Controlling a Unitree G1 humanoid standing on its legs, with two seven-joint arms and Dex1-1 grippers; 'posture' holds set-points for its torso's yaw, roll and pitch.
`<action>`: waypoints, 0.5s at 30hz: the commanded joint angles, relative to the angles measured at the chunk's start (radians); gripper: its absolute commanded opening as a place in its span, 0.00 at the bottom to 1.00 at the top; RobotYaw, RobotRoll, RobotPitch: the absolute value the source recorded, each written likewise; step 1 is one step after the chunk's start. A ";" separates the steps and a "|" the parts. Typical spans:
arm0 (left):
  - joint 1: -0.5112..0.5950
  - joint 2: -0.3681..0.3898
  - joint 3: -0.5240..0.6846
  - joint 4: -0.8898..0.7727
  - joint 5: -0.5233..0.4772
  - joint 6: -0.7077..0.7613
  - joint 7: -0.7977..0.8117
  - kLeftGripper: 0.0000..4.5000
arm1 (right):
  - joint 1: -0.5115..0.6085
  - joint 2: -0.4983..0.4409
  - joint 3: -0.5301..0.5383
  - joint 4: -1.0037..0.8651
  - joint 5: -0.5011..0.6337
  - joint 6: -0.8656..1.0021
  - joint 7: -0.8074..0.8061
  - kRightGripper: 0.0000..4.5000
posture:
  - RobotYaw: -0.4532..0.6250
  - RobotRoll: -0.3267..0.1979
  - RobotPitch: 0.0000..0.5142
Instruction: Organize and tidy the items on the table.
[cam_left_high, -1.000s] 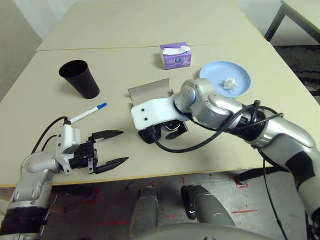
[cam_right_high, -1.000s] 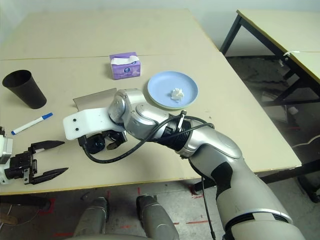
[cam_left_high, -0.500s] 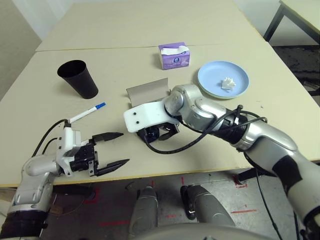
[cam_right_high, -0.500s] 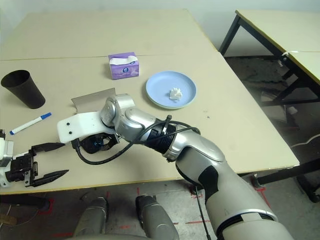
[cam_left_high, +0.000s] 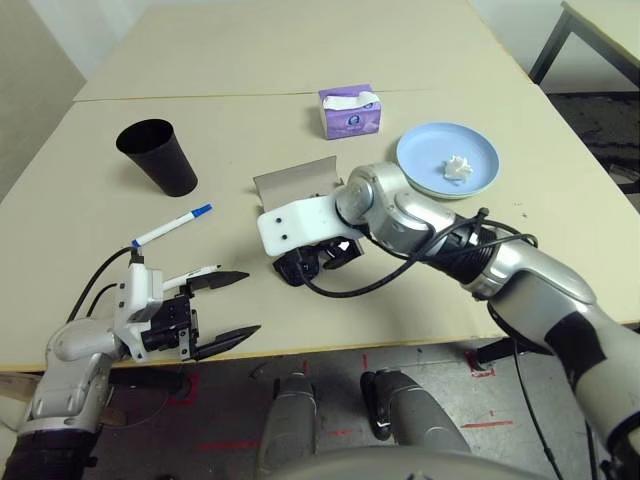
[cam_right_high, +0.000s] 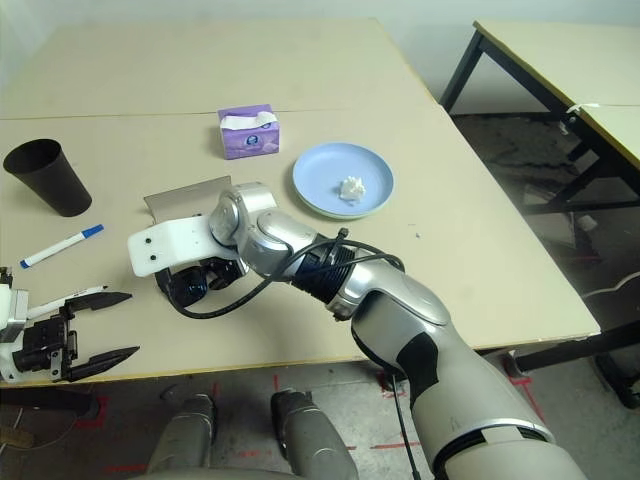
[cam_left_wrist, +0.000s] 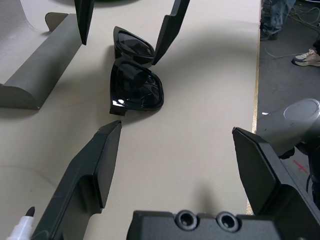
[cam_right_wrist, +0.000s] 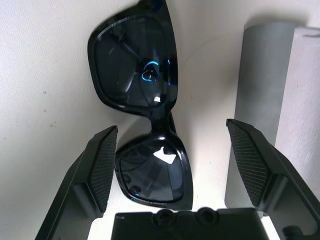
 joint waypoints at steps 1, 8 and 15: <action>0.012 -0.004 -0.010 0.012 0.011 -0.012 -0.009 1.00 | 0.019 0.003 -0.017 -0.005 -0.013 -0.005 0.016 0.98 | 0.44 0.62 0.35; 0.004 -0.004 -0.013 0.015 0.013 -0.012 -0.010 1.00 | 0.021 0.023 -0.028 0.002 -0.022 -0.002 0.024 0.98 | 0.44 0.62 0.35; 0.000 -0.011 -0.017 0.014 0.015 -0.011 -0.004 1.00 | 0.025 0.033 -0.034 0.007 -0.029 -0.008 0.031 0.95 | 0.45 0.62 0.34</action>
